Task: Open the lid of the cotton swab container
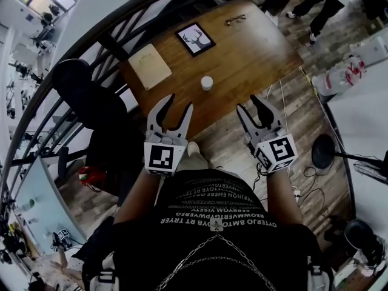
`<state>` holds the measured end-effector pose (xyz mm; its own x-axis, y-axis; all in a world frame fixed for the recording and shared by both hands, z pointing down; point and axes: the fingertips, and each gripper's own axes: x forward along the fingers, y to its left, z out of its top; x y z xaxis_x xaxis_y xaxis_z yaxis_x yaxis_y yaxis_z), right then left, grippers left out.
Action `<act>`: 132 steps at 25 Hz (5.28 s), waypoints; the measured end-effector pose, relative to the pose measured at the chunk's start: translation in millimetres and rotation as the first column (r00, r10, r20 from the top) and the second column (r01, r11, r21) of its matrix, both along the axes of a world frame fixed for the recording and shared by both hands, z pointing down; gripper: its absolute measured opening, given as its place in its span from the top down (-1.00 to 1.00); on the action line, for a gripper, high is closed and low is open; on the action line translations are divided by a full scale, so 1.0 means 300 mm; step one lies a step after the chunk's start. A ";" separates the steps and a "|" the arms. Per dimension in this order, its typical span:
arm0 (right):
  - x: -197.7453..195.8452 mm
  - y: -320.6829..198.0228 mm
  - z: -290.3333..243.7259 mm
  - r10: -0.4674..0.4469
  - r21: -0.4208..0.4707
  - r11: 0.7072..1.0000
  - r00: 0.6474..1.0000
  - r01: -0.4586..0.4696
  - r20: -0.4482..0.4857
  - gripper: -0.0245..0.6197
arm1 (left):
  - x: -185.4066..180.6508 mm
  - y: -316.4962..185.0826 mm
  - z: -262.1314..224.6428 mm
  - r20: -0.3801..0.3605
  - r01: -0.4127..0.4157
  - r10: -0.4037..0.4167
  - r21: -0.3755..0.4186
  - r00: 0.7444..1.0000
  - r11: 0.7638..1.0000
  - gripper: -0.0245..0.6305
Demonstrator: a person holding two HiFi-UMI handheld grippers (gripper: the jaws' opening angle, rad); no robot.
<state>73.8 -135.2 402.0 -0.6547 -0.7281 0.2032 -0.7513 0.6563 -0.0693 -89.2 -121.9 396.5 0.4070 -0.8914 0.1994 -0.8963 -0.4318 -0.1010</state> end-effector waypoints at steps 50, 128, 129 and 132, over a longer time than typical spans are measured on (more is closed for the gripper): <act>-0.069 -0.333 0.081 -0.077 -0.015 0.997 0.996 0.076 -0.041 0.33 | 0.162 -0.347 0.863 0.026 -0.068 0.077 -0.254 0.997 0.965 0.12; -0.064 -0.365 0.115 -0.163 -0.087 0.983 0.987 0.162 0.000 0.33 | 0.258 -0.449 0.781 0.078 -0.170 0.219 -0.408 0.973 0.897 0.09; -0.064 -0.365 0.112 -0.160 -0.085 0.984 0.987 0.159 0.001 0.33 | 0.254 -0.448 0.758 0.071 -0.174 0.221 -0.409 0.973 0.896 0.09; -0.072 -0.356 0.105 -0.153 -0.079 0.985 0.988 0.153 0.002 0.33 | 0.239 -0.445 0.687 0.049 -0.185 0.225 -0.415 0.973 0.891 0.09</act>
